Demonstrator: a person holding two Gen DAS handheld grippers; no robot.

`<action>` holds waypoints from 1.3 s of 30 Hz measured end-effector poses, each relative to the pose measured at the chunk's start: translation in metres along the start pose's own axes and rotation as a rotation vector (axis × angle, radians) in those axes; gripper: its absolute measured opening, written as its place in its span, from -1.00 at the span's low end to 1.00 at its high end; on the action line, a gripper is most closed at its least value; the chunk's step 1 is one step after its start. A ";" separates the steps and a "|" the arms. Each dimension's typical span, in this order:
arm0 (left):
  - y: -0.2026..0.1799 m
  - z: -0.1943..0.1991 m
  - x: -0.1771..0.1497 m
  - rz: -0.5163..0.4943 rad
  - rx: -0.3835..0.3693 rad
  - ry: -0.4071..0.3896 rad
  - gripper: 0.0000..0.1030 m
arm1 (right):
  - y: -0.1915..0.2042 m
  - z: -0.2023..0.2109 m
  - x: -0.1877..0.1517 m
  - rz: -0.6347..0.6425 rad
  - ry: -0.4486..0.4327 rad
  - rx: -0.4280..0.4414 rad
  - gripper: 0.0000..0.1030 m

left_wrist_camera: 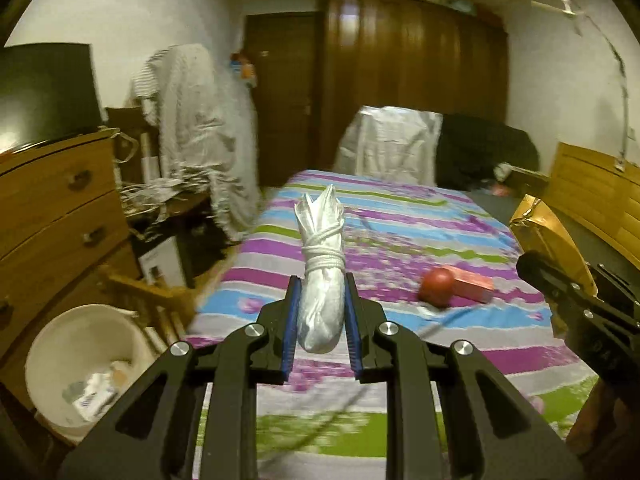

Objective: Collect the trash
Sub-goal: 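Carry the white cloth and gold package with both grippers over the basin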

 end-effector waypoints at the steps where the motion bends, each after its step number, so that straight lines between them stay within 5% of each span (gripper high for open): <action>1: 0.008 0.000 0.001 0.007 0.010 0.001 -0.62 | 0.011 -0.006 0.003 0.010 0.005 0.017 -0.22; 27: 0.256 0.024 -0.008 0.231 0.354 0.075 -0.62 | 0.303 -0.177 0.059 0.193 0.212 0.426 -0.22; 39: 0.311 -0.002 -0.030 0.276 0.360 0.222 -0.62 | 0.372 -0.264 0.047 0.228 0.502 0.532 -0.22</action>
Point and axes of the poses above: each gripper's, at about its wrist camera, not at the fingertips, and z roughly against the way its jaws point, y to its left, x to its top, the point moved 2 cm from there along -z, roughly the way its jaws point, and after that the axes turned 4 degrees about x, right-handed, at the moved point
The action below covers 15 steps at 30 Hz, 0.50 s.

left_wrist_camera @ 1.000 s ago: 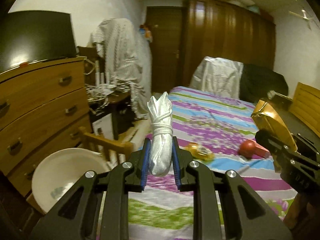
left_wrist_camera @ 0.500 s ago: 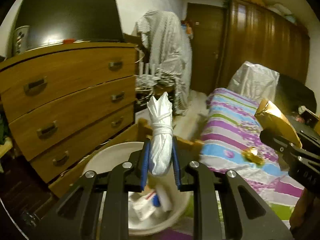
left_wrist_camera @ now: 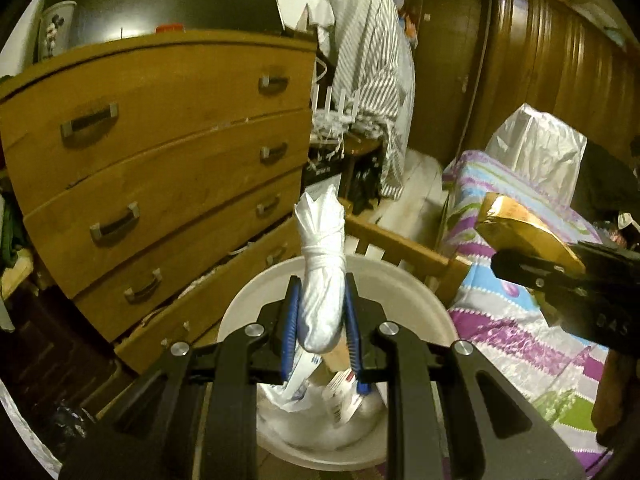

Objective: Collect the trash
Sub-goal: 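Carry the white cloth and gold package with both grippers over the basin, then open both grippers to drop the cloth and gold package into the basin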

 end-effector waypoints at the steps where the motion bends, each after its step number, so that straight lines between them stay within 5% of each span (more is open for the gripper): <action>1: 0.001 -0.003 -0.002 -0.002 -0.001 0.014 -0.62 | -0.002 -0.009 0.002 -0.006 0.030 0.009 -0.22; 6: 0.007 -0.019 -0.007 -0.010 -0.003 0.065 -0.62 | -0.007 -0.046 0.005 -0.023 0.135 0.041 -0.21; 15: 0.013 -0.036 -0.013 -0.008 -0.010 0.101 -0.62 | -0.012 -0.060 0.002 -0.022 0.151 0.049 -0.21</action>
Point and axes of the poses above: each gripper's, at about its wrist camera, not at the fingertips, and z roughly against the way its jaws point, y to its left, x to its top, the point moved 2 cm from there along -z, roughly the way its jaws point, and after that the axes turned 4 degrees about x, right-handed, at the moved point
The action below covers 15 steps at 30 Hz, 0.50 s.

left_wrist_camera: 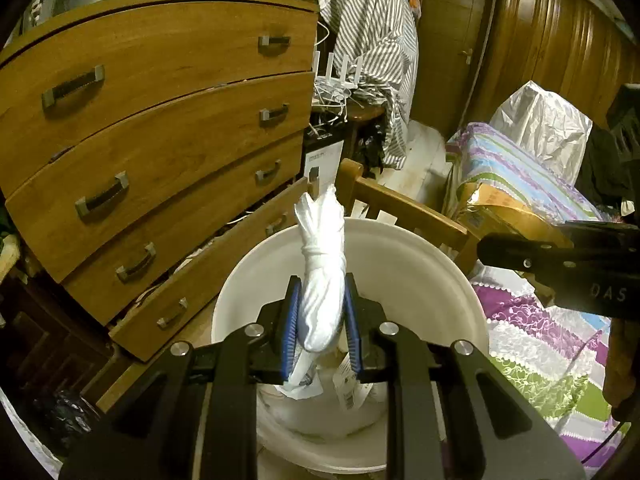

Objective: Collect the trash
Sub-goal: 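Open both grippers to drop the cloth and gold package into the basin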

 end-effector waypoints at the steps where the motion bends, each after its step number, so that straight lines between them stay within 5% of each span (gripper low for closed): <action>1: 0.000 0.000 0.000 -0.002 0.001 0.000 -0.62 | -0.001 0.000 0.000 0.000 0.000 0.001 -0.21; 15: 0.001 -0.002 0.000 0.000 0.004 0.000 -0.61 | -0.001 -0.004 0.002 0.001 0.001 0.000 -0.21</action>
Point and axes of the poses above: each gripper's, at about its wrist camera, not at the fingertips, and z roughly against the way its jaws point, y to its left, x to its top, the point moved 2 cm from there along -z, roughly the way its jaws point, and after that the axes turned 4 degrees about x, right-handed, at the moved point
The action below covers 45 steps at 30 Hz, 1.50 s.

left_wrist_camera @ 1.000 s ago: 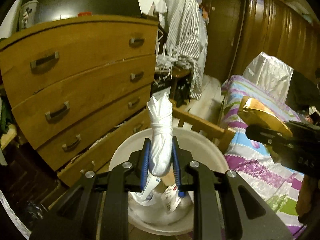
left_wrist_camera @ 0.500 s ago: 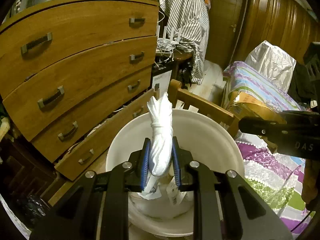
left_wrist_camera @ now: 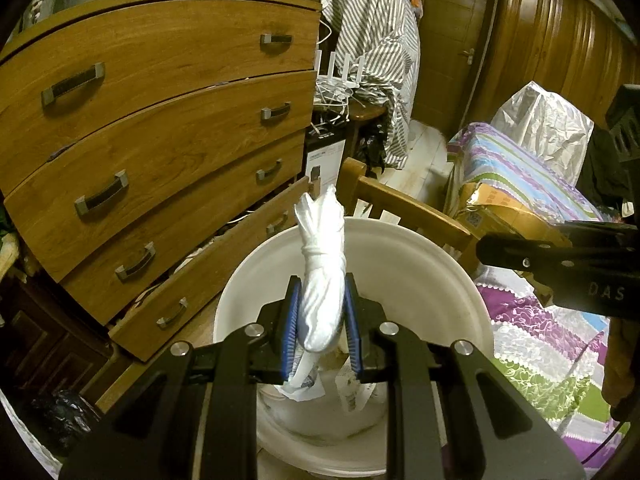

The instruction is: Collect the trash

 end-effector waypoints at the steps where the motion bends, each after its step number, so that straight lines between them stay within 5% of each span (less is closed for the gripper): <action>1: 0.000 0.000 0.000 -0.001 -0.001 0.000 -0.61 | 0.000 0.000 0.000 0.000 0.000 0.000 -0.21; 7: 0.002 -0.002 0.000 -0.001 0.004 0.004 -0.51 | -0.001 0.001 0.001 -0.007 -0.015 0.010 -0.08; 9: 0.003 -0.003 -0.001 0.007 0.014 0.003 0.23 | -0.003 0.002 0.000 -0.017 -0.027 0.031 0.11; 20: 0.007 0.021 -0.002 0.032 0.040 -0.062 0.54 | -0.013 0.034 -0.014 -0.046 -0.112 0.058 0.19; 25: 0.008 0.073 -0.005 0.072 0.041 -0.201 0.89 | -0.006 0.077 -0.037 -0.020 -0.204 0.068 0.39; 30: 0.003 0.131 -0.020 0.089 0.041 -0.335 0.89 | 0.013 0.132 -0.080 0.053 -0.321 0.058 0.53; 32: 0.002 0.143 -0.028 0.107 -0.010 -0.337 0.89 | 0.019 0.149 -0.100 0.063 -0.357 0.055 0.59; 40: -0.016 0.178 -0.078 0.066 0.005 -0.360 0.89 | 0.021 0.203 -0.186 0.039 -0.451 0.003 0.71; 45: -0.031 0.188 -0.100 0.003 0.007 -0.341 0.89 | 0.018 0.213 -0.210 0.014 -0.460 -0.012 0.72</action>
Point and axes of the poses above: each gripper's, at about its wrist camera, not at the fingertips, and z roughly against the way its jaws point, y to its left, x to its top, the point moved 2 cm from there along -z, roughly the way its jaws point, and after that the axes turned 4 degrees about x, right-handed, at the moved point
